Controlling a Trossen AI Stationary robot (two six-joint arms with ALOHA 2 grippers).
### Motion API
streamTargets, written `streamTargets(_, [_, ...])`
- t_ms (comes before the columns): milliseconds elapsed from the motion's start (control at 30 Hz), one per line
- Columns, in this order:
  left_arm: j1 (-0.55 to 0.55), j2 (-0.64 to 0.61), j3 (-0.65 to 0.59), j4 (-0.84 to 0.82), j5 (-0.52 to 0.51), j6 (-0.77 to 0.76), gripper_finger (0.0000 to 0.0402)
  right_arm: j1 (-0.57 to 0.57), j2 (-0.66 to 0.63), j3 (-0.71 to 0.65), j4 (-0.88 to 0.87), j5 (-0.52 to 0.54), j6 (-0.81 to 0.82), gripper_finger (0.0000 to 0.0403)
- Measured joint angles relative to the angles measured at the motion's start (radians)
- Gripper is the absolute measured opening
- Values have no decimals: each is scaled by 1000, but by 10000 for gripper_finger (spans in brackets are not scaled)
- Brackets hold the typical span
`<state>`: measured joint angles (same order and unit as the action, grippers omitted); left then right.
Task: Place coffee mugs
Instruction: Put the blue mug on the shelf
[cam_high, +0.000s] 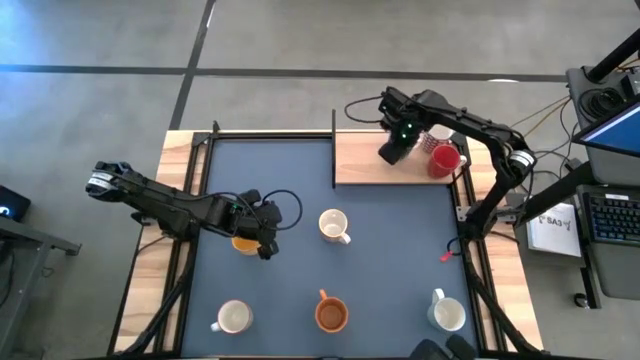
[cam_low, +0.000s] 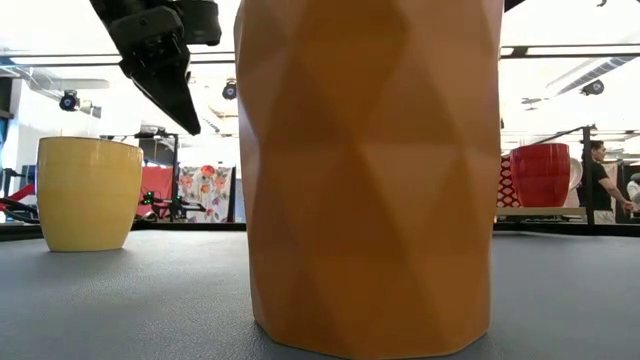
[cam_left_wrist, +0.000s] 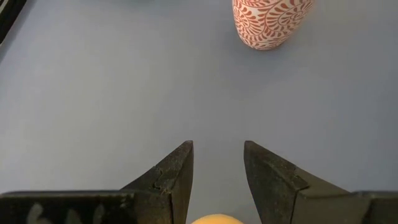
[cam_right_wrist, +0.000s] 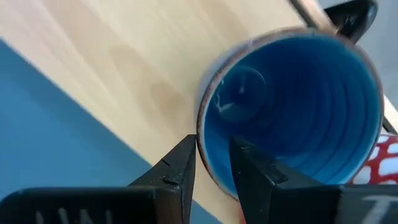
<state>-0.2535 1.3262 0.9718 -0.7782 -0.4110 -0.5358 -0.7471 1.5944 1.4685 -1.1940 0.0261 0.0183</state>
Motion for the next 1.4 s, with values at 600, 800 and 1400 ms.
streamTargets(600, [0, 0, 0, 0, 1, 3, 125, -26, 57, 0, 160, 0, 67, 85])
streamTargets(800, [0, 0, 0, 0, 1, 3, 125, -26, 71, 0, 152, 1, 15, 42])
streamTargets(1400, [0, 0, 0, 0, 2, 4, 125, -43, 66, 8, 57, -2, -206, 14])
